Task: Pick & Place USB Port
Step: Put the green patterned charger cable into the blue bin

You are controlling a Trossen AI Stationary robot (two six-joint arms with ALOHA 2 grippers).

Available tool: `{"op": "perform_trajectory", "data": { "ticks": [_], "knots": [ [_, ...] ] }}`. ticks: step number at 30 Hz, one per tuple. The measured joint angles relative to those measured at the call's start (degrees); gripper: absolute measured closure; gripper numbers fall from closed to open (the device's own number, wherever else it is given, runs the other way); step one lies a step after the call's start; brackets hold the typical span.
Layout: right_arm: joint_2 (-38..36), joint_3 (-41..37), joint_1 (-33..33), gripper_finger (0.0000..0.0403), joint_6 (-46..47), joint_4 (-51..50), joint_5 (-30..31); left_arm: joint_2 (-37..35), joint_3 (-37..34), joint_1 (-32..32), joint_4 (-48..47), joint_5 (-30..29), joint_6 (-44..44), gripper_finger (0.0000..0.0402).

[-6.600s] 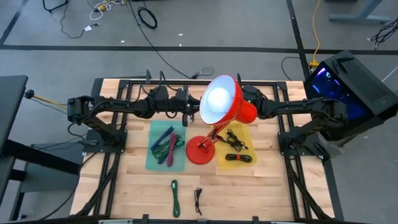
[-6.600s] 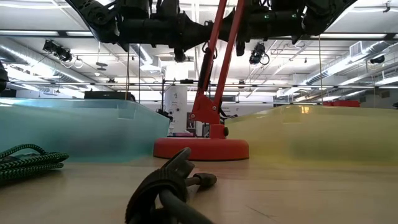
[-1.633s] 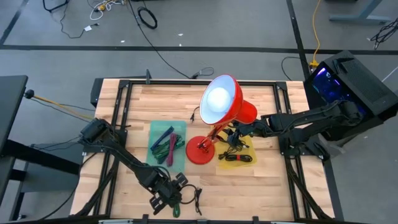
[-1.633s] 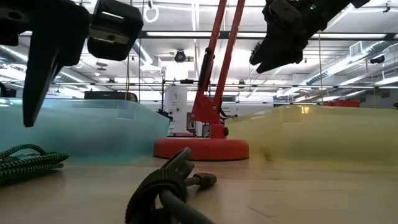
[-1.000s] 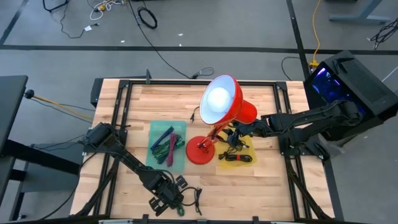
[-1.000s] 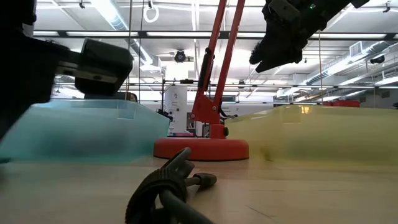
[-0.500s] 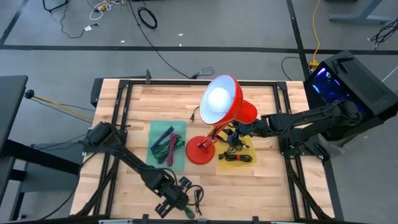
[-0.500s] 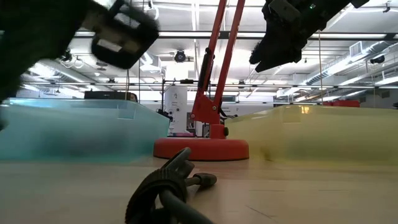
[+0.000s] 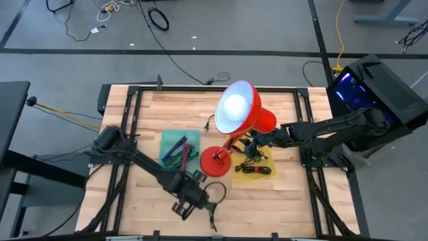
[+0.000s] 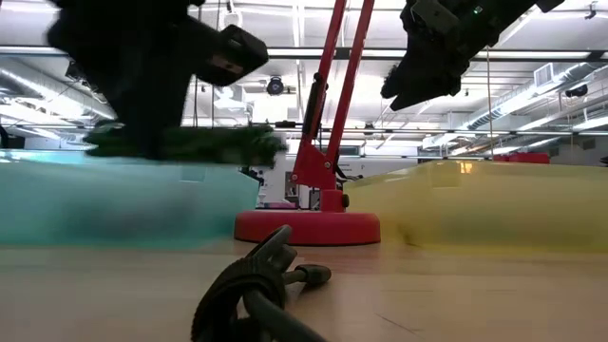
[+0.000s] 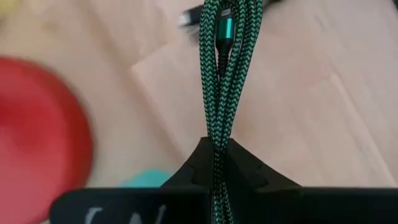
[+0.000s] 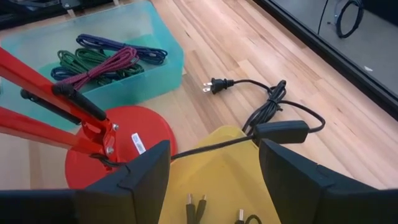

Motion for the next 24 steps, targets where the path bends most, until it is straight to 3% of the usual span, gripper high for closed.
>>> {"op": "perform_trajectory", "data": {
  "ticks": [7, 11, 18, 24],
  "knots": [
    [0.0, 0.0, 0.0, 0.0156, -0.1, -1.2, 0.0, -9.2, -0.6, 2.9, -0.7, -3.5, -0.5, 0.0383],
    [0.0, 0.0, 0.0, 0.0156, 0.0, -1.5, -0.1, -17.1, -3.8, 4.4, -1.6, -8.0, -6.6, 0.0383],
    [0.0, 0.0, 0.0, 0.0156, -0.2, -1.8, 0.0, -33.6, -22.9, 6.8, 2.9, -19.4, -30.4, 0.0383],
    [0.0, 0.0, 0.0, 0.0156, -0.2, -1.7, 0.0, -45.4, -41.3, 7.3, 15.8, -27.2, -54.3, 0.0384]
  ]
}}
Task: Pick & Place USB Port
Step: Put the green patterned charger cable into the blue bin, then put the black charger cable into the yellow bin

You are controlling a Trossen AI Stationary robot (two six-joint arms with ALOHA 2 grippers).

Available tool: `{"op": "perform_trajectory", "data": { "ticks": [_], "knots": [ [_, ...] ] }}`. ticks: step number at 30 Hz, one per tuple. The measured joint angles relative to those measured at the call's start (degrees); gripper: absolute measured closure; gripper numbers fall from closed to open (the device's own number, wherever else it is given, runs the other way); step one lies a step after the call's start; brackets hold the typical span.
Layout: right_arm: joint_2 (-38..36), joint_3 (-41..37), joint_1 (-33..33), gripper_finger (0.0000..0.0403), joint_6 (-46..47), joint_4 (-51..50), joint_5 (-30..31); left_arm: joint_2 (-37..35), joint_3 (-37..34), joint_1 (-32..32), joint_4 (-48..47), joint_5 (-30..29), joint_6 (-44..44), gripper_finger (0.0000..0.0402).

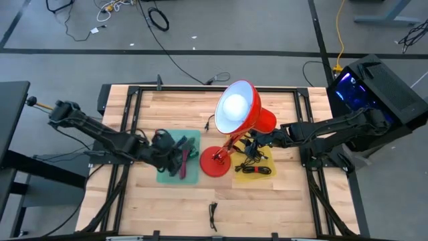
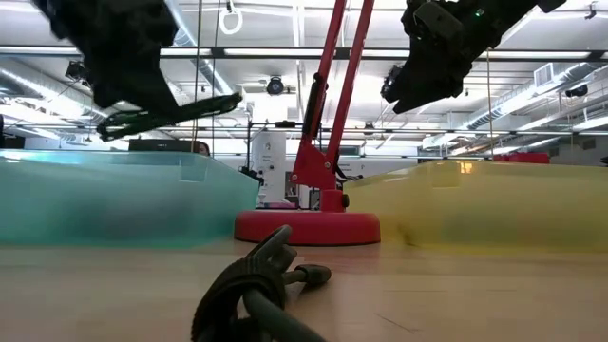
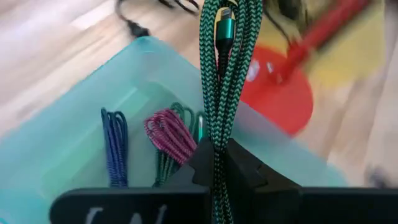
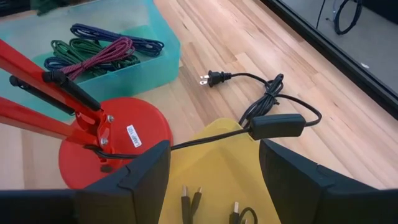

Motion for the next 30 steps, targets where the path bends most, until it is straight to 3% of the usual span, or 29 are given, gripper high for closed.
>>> {"op": "perform_trajectory", "data": {
  "ticks": [5, 12, 24, 28, 30],
  "knots": [
    [0.0, 0.0, 0.0, 0.0156, -0.2, 0.5, 0.1, -4.4, -9.6, -0.3, 9.7, -3.5, -9.9, 0.0385],
    [0.0, 0.0, 0.0, 0.0156, -1.0, 0.8, 0.1, -4.5, -13.3, -0.3, 14.1, -4.7, -13.4, 0.0364],
    [0.0, 0.0, 0.0, 0.0156, -1.4, 1.1, 1.6, -4.5, -13.4, -0.3, 14.7, -5.0, -7.8, 0.0305],
    [0.0, 0.0, 0.0, 0.0156, -1.6, 1.1, 1.6, -4.5, -13.4, -0.3, 16.9, -4.1, 2.9, 0.0302],
    [0.0, 0.0, 0.0, 0.0156, -1.3, 1.2, 1.6, -4.5, -13.5, -0.5, 21.4, -0.5, 10.5, 0.0302]
  ]
}}
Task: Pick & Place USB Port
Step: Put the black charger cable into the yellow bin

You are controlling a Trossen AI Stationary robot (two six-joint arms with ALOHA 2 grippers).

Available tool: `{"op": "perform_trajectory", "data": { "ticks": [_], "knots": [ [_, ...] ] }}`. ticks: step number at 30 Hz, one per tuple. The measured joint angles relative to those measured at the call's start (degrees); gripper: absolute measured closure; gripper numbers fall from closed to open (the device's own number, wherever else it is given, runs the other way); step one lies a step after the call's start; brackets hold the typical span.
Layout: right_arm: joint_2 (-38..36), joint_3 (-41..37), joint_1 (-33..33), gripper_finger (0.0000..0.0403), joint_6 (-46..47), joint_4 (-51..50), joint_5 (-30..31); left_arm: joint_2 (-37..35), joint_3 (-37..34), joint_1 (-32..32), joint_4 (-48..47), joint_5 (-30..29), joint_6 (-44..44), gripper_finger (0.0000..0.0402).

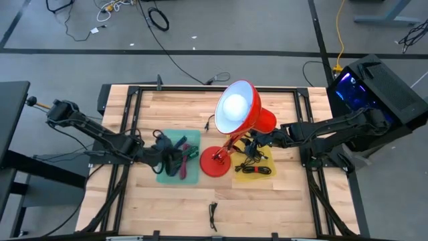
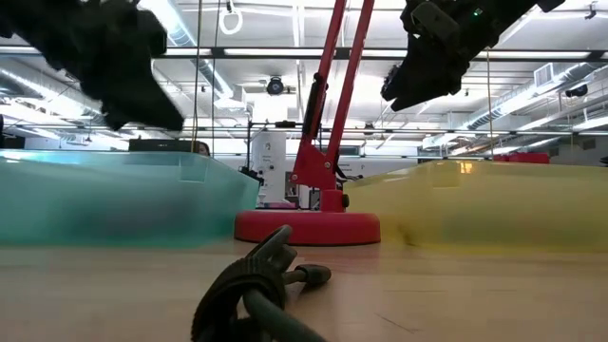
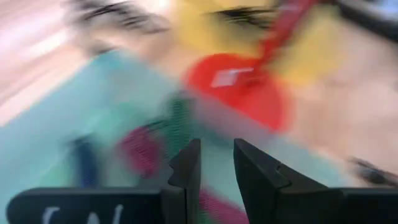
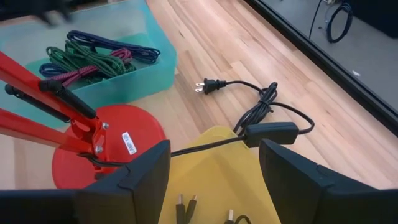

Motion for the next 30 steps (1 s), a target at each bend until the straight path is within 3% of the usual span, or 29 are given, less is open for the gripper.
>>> {"op": "perform_trajectory", "data": {
  "ticks": [5, 7, 11, 18, 27, 30],
  "knots": [
    [0.0, 0.0, 0.0, 0.0156, 0.2, 1.0, 0.0, 0.9, 0.3, -2.4, 21.3, 15.2, 18.6, 0.0301],
    [0.0, 0.0, 0.0, 0.0156, 0.2, 2.1, 0.0, 2.7, 1.9, -4.8, 22.9, 16.8, 25.9, 0.0301],
    [0.0, 0.0, 0.0, 0.0156, 0.2, 4.4, 0.0, 8.8, 8.3, -8.3, 19.7, 15.9, 34.5, 0.0301],
    [0.0, 0.0, 0.0, 0.0156, 0.2, 6.1, 0.0, 27.0, 24.8, -9.4, 6.1, 17.7, 48.4, 0.0301],
    [0.0, 0.0, 0.0, 0.0156, 0.0, 5.9, -1.5, 42.8, 42.1, -9.3, -5.9, 26.5, 68.3, 0.0301],
    [0.0, 0.0, 0.0, 0.0156, 0.0, 5.8, -1.6, 45.6, 46.4, -9.0, -9.5, 26.9, 71.5, 0.0301]
  ]
}}
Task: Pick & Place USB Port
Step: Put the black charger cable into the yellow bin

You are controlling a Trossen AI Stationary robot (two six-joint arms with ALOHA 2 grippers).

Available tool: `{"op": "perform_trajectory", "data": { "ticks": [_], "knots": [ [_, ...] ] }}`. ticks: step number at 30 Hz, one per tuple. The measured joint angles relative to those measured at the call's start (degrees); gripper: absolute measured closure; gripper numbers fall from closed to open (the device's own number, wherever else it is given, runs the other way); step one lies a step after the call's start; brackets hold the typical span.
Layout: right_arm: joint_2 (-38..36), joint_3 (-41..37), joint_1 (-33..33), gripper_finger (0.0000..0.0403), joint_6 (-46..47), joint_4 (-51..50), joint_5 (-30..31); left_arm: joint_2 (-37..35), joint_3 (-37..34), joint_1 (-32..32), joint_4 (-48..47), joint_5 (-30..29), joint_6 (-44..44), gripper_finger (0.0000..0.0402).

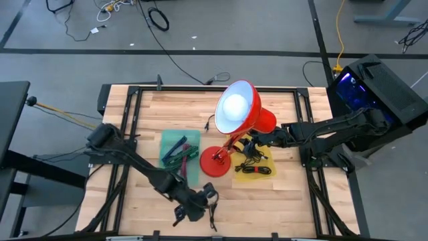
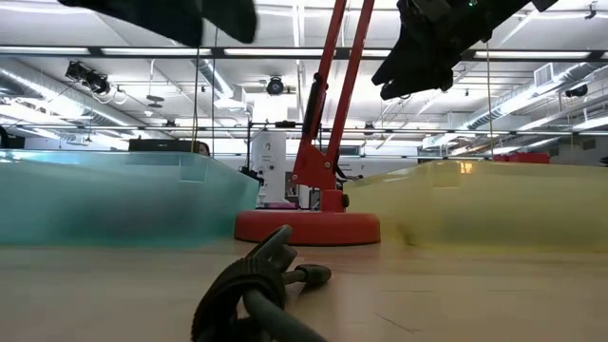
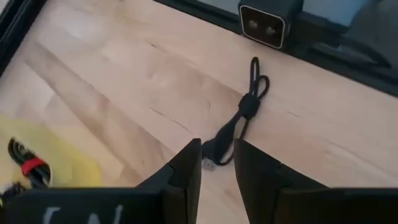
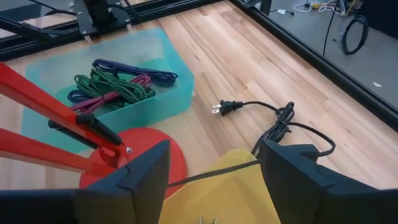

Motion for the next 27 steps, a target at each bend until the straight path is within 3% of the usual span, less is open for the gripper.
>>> {"op": "perform_trajectory", "data": {
  "ticks": [12, 27],
  "knots": [
    [0.0, 0.0, 0.0, 0.0156, -1.2, -0.3, -0.1, 9.1, 6.5, 2.1, -1.8, 7.4, 3.1, 0.0301],
    [2.1, 0.0, 0.0, 0.0156, -1.4, 0.4, -0.1, 13.3, 6.6, 3.2, 2.3, 8.4, 2.8, 0.0301]
  ]
}}
